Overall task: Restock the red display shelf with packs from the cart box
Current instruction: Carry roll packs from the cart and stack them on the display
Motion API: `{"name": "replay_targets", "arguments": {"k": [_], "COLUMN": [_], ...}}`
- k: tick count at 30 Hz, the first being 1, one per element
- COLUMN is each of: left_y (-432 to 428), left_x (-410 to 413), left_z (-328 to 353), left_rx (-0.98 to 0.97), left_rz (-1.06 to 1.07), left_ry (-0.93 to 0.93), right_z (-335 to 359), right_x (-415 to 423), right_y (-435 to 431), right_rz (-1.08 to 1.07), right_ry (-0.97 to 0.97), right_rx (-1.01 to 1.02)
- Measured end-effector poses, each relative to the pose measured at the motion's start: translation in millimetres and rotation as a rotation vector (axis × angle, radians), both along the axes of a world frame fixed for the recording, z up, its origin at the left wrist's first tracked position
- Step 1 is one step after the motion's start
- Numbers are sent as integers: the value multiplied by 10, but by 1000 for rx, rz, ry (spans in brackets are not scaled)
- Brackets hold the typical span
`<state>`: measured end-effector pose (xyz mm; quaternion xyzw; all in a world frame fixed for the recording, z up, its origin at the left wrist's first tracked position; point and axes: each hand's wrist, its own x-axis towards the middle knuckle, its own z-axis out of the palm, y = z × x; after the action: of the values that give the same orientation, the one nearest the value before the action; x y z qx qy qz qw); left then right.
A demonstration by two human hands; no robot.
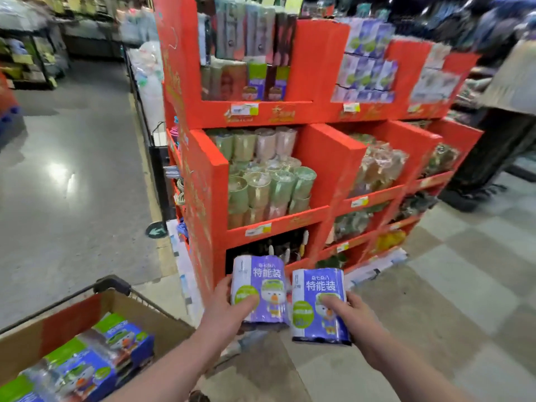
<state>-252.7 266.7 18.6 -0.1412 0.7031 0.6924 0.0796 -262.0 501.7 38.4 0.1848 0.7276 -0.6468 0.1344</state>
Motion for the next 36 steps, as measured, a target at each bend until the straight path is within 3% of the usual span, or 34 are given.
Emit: {"name": "replay_targets", "arguments": {"k": [14,22,29,36], "left_y": [2631,3340,4011,4595], "left_x": [-850,-1269,-2065,-3099], "left_z": [494,790,931,1119], "left_rx": [51,87,-26,151], "left_rz": [-196,-275,-345,-434], "left_ry": [70,101,173,206], "right_z": [509,754,934,1200], "right_x": [-290,-620,-1073,-2081], "right_y": [2636,3284,3826,4347], "right_rz": [-198,-240,-353,-407], "right_ry": [132,196,252,299], "right_rx": [-39,-110,-58,-30]}}
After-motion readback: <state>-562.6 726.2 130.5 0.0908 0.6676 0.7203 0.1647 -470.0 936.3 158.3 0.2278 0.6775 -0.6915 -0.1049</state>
